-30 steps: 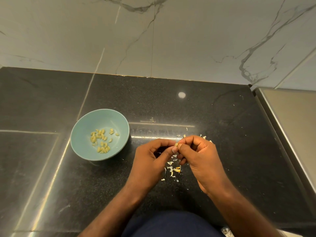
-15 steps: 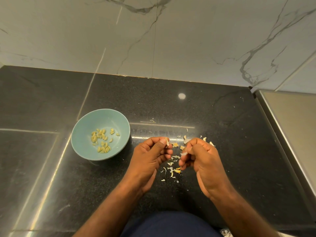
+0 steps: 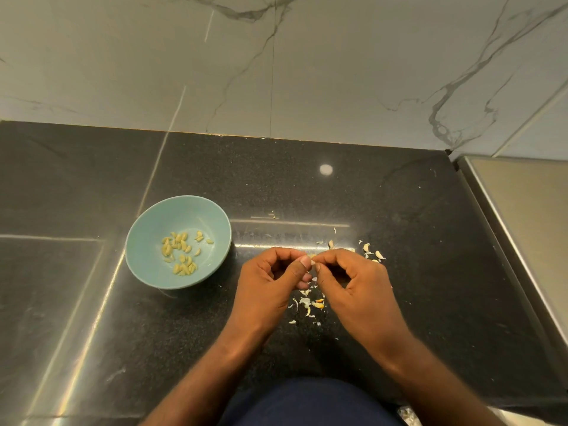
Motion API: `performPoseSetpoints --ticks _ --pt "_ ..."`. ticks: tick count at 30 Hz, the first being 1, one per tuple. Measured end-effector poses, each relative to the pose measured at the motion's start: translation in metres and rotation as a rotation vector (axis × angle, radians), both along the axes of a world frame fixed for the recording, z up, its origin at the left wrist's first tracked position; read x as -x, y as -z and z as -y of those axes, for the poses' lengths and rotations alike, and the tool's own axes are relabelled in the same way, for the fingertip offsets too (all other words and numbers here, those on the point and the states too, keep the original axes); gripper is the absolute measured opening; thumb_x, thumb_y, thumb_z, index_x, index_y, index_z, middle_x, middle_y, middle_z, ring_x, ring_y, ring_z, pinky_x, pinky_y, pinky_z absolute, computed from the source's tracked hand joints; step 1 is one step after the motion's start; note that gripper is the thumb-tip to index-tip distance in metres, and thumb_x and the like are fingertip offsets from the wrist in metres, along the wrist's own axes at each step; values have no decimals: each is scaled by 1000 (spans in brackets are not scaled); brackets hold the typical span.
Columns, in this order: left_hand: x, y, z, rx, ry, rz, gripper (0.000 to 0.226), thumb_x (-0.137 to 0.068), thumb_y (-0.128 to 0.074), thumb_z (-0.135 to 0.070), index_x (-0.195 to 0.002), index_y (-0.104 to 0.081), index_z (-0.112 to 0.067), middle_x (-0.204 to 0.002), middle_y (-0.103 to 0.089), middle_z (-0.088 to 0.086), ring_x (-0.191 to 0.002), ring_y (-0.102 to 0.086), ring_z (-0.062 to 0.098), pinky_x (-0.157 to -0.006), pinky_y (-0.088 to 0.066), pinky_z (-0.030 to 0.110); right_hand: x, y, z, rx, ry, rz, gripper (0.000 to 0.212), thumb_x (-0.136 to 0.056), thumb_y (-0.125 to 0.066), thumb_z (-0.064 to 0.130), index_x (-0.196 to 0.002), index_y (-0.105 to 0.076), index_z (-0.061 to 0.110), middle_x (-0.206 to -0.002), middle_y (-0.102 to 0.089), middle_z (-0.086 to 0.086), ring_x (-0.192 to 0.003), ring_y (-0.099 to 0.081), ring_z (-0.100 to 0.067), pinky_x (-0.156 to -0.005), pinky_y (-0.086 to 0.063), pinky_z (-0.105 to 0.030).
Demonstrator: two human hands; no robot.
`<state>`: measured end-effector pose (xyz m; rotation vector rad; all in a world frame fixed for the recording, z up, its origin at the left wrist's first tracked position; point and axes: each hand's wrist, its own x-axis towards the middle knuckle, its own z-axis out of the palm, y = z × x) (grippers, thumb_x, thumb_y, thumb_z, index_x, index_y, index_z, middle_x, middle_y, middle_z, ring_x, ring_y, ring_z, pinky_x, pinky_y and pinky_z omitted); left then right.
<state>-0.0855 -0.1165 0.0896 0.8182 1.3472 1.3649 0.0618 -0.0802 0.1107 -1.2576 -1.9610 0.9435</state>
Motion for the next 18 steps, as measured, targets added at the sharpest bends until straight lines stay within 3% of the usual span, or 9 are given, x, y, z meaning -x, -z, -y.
performPoseSetpoints --ticks 5,8,14,18 --pt "1 -3 0 -48 39 -140 9 -89 -70 -17 -94 -74 -11 -83 -76 3 -78 -73 19 -72 -60 30 -2 3 0 -110 -11 65 7 -91 -67 15 -91 -73 15 -73 -67 8 -65 -64 -13 -57 -55 -37" --pt "-1 -2 1 -75 43 -192 8 -90 -68 -10 -96 -74 -8 -82 -76 1 -76 -73 15 -70 -58 25 0 3 0 -35 42 23 7 -87 -70 11 -82 -73 15 -66 -66 8 -58 -63 -13 -54 -55 -37" --pt "-6 -1 1 -112 36 -217 7 -91 -67 -3 -94 -73 -5 -83 -75 2 -73 -72 13 -67 -57 21 4 -2 4 167 134 -139 15 -82 -73 5 -71 -68 14 -59 -65 2 -49 -56 -5 -48 -46 -20" --pt "-6 0 0 -90 46 -132 8 -91 -66 -2 -94 -73 -4 -81 -75 7 -73 -71 16 -67 -57 23 4 -4 4 292 172 -253 11 -81 -75 10 -73 -68 9 -62 -66 -7 -52 -57 -11 -49 -49 -25"
